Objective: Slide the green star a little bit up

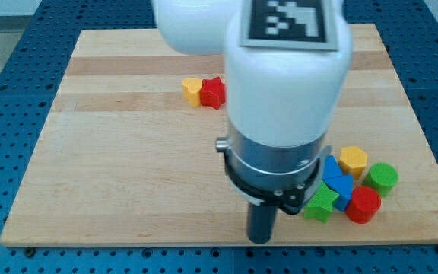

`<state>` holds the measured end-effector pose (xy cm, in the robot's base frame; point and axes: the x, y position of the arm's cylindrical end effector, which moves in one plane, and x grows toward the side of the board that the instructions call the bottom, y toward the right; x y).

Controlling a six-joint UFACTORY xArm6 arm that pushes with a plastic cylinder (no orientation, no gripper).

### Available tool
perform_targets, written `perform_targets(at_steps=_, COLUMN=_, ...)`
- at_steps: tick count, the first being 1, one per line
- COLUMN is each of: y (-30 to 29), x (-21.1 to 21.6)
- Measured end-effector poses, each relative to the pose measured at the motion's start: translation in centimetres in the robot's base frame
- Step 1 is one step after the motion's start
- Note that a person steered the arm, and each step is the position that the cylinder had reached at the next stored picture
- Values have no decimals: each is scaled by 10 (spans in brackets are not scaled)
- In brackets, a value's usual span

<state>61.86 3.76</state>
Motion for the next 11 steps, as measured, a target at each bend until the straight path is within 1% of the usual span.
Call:
perform_targets(at_steps=2, y=93, x=0)
perform_targets(at_steps=3, y=102, x=0)
perform_targets(at_steps=5, y=98, x=-14)
perform_targets(at_steps=7, y=58, x=-15)
perform_targets(at_steps=8, y=64, x=-17)
perform_targets(at_steps=9, y=70, x=-30)
perform_targets(at_steps=11, y=64, x=-43)
